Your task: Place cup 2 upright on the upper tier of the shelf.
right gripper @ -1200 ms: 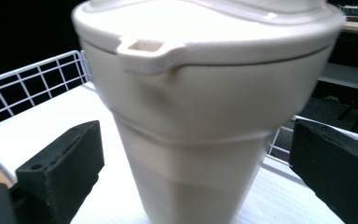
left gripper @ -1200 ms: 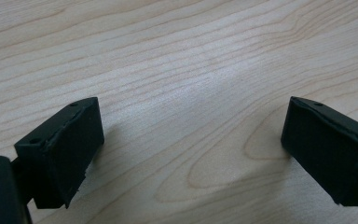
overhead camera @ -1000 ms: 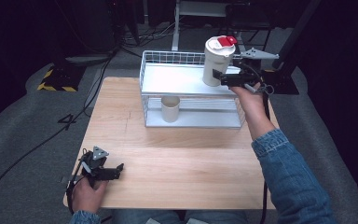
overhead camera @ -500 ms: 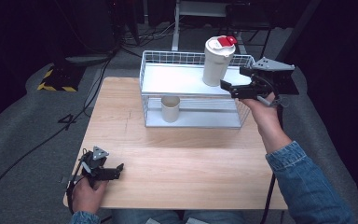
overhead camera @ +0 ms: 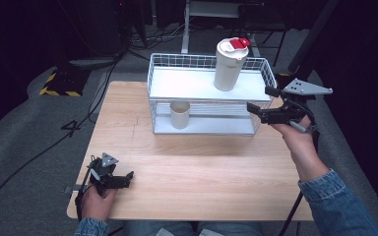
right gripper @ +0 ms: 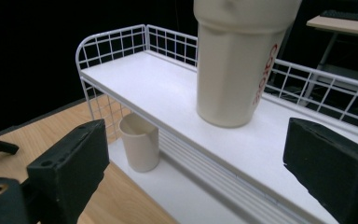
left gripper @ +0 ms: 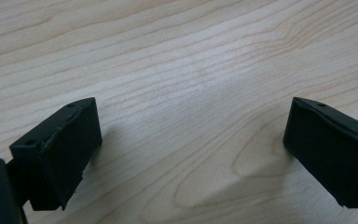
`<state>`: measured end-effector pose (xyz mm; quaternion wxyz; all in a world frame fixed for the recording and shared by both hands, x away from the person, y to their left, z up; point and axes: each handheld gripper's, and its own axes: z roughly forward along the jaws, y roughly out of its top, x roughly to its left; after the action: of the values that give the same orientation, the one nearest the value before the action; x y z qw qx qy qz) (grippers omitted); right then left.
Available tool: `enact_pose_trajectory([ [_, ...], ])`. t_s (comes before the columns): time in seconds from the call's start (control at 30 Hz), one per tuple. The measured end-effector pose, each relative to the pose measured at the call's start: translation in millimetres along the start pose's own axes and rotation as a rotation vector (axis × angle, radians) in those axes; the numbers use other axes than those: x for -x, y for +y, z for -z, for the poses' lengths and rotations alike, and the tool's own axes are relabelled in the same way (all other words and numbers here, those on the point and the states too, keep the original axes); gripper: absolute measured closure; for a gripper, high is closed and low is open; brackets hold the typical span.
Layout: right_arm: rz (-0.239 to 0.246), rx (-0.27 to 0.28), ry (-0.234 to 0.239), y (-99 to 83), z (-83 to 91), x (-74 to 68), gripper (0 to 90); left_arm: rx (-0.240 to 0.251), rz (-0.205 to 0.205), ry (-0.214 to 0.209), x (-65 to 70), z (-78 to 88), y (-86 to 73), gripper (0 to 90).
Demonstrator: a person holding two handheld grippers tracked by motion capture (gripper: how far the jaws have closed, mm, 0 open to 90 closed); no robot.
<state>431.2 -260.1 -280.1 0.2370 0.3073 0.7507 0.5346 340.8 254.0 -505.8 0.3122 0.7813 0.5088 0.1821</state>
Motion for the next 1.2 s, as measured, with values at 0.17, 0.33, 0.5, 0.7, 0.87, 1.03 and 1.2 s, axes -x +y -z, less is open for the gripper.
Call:
enact_pose_trajectory([
  [0.17,0.017,-0.038,-0.002,-15.6,11.9,-1.7,9.6,-0.004,-0.007,-0.007,1.5,-3.1,3.3,3.6],
  [0.33,0.004,-0.048,-0.009,-31.9,20.1,-4.5,12.7,-0.006,-0.015,-0.009,1.5,-4.1,4.6,3.5],
  [0.5,-0.008,-0.077,0.003,-50.6,25.0,-8.0,15.1,-0.003,-0.013,-0.015,2.2,-5.5,5.7,3.4],
  [0.7,0.011,-0.096,0.01,-71.9,28.3,-15.1,15.2,-0.002,-0.015,-0.014,2.2,-5.6,5.9,3.4],
  [0.87,0.004,-0.118,0.017,-86.7,28.2,-18.9,15.2,-0.002,-0.014,-0.014,2.3,-5.6,5.9,3.4],
  [1.03,0.005,-0.147,0.015,-103.0,26.3,-22.5,15.2,-0.002,-0.015,-0.014,2.2,-5.7,5.9,3.5],
  [1.2,-0.018,-0.18,0.021,-122.4,22.5,-24.1,15.2,-0.004,-0.016,-0.011,2.4,-5.7,6.2,3.5],
])
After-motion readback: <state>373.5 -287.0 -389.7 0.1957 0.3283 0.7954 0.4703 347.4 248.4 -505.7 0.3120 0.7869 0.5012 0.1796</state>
